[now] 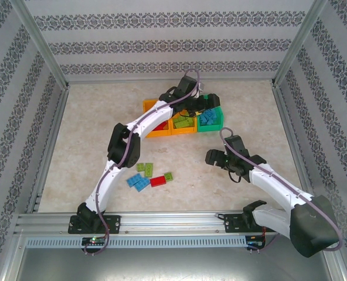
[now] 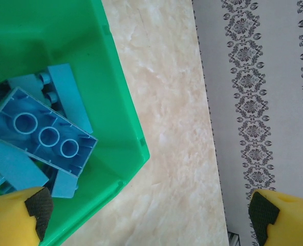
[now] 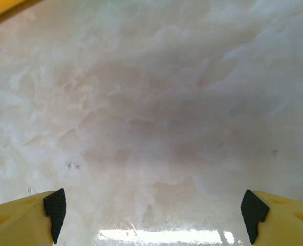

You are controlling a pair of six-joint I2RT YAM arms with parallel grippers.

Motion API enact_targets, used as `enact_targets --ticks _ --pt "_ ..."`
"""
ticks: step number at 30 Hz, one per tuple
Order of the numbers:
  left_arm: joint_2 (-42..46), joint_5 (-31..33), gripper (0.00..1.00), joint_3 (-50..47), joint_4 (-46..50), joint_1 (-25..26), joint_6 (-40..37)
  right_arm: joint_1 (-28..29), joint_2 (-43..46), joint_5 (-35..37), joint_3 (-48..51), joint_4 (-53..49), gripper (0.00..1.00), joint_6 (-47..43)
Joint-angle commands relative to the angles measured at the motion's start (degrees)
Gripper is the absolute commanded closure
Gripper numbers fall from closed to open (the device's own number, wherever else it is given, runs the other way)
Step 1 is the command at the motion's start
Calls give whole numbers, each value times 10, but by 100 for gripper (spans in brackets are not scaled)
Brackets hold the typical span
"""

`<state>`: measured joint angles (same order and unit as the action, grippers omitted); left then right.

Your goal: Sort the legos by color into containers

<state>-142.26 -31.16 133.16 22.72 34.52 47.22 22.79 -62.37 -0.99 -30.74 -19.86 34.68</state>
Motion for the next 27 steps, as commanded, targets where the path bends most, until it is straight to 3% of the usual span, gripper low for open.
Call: enact_targets --ticks 1,6,11,21,27 --pt "65 20 0 -10 12 6 -3 21 -4 26 -22 2 8 -25" --pt "127 34 0 -50 20 0 -22 47 9 10 -17 26 9 -34" --pt "218 57 0 -172 -27 -15 -46 117 -13 10 -38 35 9 -64" --pt "383 111 0 -437 -74 -80 -72 266 -182 16 -160 25 12 -13" --pt "462 131 0 -551 -70 -105 -85 287 -250 14 -192 20 17 2"
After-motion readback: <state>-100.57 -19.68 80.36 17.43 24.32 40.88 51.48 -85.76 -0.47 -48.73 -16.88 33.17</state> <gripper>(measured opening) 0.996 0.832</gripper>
